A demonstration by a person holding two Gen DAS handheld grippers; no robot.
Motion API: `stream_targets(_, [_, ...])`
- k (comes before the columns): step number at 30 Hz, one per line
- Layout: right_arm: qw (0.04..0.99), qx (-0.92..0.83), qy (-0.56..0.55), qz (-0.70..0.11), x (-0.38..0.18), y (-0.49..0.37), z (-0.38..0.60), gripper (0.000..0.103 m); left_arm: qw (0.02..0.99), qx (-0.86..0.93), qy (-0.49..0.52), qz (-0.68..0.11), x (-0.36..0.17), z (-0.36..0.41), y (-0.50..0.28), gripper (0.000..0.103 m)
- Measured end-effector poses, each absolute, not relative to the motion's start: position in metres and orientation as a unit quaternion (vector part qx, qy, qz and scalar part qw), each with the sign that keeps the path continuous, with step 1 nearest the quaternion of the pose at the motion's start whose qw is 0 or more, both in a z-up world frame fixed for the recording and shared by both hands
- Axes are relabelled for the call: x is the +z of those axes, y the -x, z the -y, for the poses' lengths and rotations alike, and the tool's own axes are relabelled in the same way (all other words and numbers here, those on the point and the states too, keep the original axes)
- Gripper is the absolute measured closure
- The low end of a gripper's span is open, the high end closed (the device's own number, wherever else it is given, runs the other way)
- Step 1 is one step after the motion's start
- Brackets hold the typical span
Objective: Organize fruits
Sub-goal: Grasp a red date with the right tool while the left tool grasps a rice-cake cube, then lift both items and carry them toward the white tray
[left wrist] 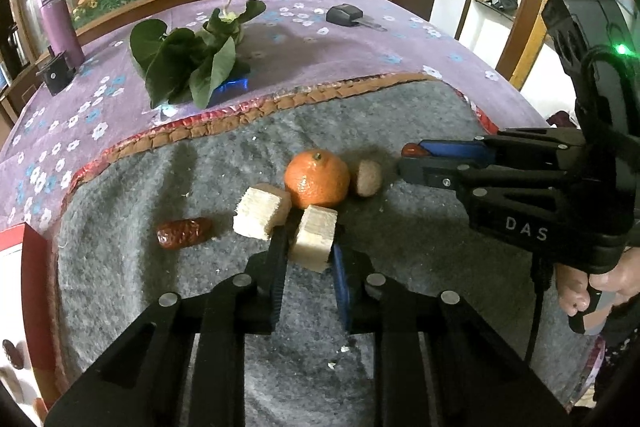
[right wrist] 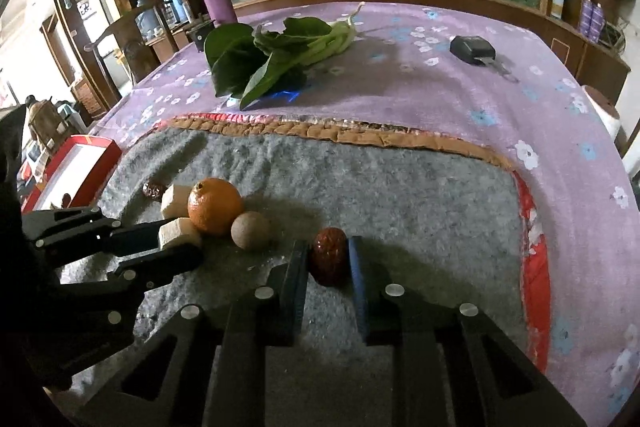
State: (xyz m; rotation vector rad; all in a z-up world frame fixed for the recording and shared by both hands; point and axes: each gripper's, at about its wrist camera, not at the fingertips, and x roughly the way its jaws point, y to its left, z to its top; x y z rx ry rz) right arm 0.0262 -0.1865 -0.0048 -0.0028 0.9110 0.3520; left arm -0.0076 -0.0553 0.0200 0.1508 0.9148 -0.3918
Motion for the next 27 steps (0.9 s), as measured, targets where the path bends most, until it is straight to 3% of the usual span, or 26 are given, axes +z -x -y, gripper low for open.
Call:
stream_targets(13, [0.886,0.191,-0.047,-0.42,0.011,-0.011,0.187,0.083,0.897,-0.179,-0.046,-0.402,0.049,0.038,0.04,0.086])
stream_targets(27, [0.876,0.301,0.017,-0.375,0.055,0.028,0.035,0.083,0.935,-0.05,0.002,-0.35,0.083,-0.09,0.103,0.085])
